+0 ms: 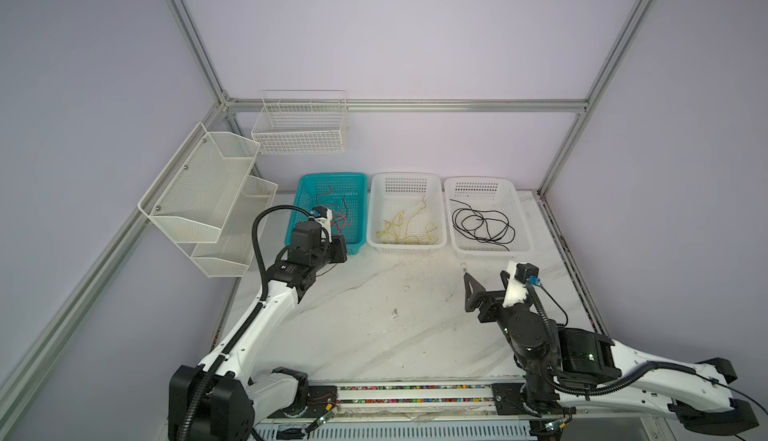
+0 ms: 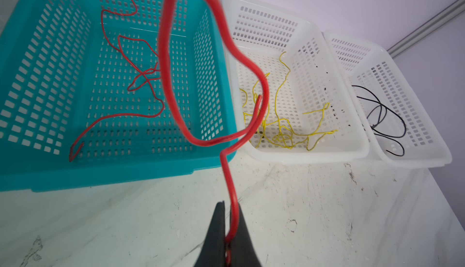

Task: Untangle the cables
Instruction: 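Carry red wire toward teal basket with left gripper while right gripper opens, then lower the red wire into the teal basket with the left gripper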

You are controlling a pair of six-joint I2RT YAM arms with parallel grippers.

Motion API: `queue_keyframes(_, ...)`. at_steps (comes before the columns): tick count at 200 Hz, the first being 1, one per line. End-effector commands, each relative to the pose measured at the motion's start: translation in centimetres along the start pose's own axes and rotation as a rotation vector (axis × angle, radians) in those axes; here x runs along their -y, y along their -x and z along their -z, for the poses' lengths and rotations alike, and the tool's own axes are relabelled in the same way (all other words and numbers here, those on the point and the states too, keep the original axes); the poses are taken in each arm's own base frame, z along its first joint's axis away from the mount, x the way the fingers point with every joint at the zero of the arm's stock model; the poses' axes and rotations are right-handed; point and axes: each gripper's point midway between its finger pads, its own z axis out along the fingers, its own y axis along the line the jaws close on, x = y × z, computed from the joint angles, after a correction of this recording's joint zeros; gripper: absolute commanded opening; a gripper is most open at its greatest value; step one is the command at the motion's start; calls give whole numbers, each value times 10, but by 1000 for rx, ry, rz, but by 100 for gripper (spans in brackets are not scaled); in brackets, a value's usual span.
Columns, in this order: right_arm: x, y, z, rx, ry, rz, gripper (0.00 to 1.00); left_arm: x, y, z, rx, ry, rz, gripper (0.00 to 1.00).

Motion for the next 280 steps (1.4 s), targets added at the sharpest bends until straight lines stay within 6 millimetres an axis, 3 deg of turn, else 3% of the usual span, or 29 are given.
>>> queue_keyframes(1, -12, -8, -9, 10, -7, 123, 97, 7, 69, 13, 172, -4, 12, 0)
queue_keyframes(41, -21, 2, -11, 17, -17, 222, 97, -11, 84, -3, 191, 34, 37, 0)
queue_keyframes(95, -4, 18, -2, 60, -35, 175, 97, -28, 95, -27, 185, 62, 51, 0)
queue_keyframes(101, -3, 18, 0, 62, -25, 158, 97, -34, 89, -40, 159, 77, 55, 0)
queue_keyframes(177, 4, 22, 6, 82, 14, 123, 97, -57, 86, -66, 142, 119, 30, 0)
queue_keyframes(224, -5, 15, 5, 71, 71, 123, 97, -63, 85, -75, 140, 124, 33, 0)
queue_keyframes(280, 4, 23, 12, 100, 89, 64, 97, -61, 99, -93, 132, 112, 19, 0)
